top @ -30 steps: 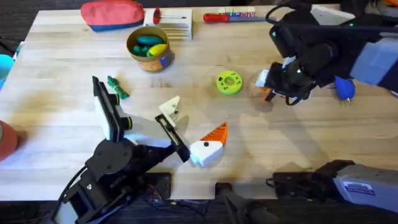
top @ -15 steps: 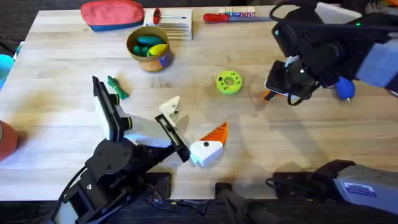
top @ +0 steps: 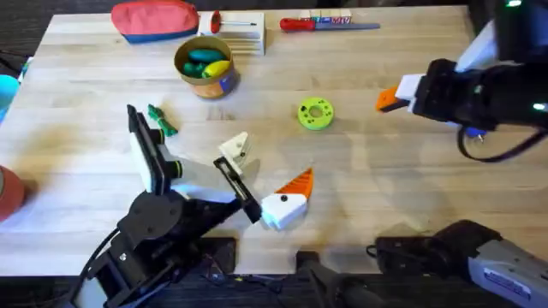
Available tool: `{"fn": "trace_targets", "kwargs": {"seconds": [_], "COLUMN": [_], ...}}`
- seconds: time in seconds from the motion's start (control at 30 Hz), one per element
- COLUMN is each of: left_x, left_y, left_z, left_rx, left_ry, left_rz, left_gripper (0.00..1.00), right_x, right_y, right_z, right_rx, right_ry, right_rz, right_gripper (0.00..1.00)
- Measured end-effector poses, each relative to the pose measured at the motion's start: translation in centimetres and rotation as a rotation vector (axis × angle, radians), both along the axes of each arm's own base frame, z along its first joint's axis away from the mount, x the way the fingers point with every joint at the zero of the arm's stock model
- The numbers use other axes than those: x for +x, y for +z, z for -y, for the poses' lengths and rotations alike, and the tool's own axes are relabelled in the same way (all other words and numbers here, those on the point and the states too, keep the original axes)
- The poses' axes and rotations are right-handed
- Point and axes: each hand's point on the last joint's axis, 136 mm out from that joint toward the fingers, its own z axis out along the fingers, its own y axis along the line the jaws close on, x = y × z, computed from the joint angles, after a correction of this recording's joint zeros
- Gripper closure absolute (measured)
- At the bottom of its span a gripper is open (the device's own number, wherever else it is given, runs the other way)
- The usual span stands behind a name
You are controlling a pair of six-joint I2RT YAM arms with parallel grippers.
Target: Pick up the gripper from the table and insert it into the empty holder that is missing its gripper. Then pick up a screw, insert it into the mounting hole, and use the screwdriver to tighten it. Finally, clean up the table by picking up the vegetable and placing it into the bucket.
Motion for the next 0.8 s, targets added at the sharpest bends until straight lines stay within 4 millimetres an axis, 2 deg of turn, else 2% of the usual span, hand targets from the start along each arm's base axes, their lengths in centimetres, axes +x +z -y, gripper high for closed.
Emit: {"fn": "trace_targets", "kwargs": {"seconds": [0.17,0.3,0.53,0.8], "left_x": [0.0,0.0,0.0,0.0], "left_y": [0.0,0.0,0.0,0.0], "left_z": [0.0,0.0,0.0,0.0], "left_rx": [0.000,0.000,0.000,0.000], "left_ry": [0.000,0.000,0.000,0.000], "left_rz": [0.000,0.000,0.000,0.000], "left_gripper": [0.014,0.014,0.014,0.014], "right_x": [-0.7,0.0,1.6,1.1], "right_y": [1.0,1.3,0.7,0.0], "right_z": [-0.7,-2.4,-6.3,-10.7], "right_rx": [0.071,0.183,0.478,0.891], "right_ry": [0.163,0.321,0.579,0.803], "right_rz": [0.015,0.030,0.015,-0.104], "right_gripper": [0.996,0.996,0.996,0.996]}}
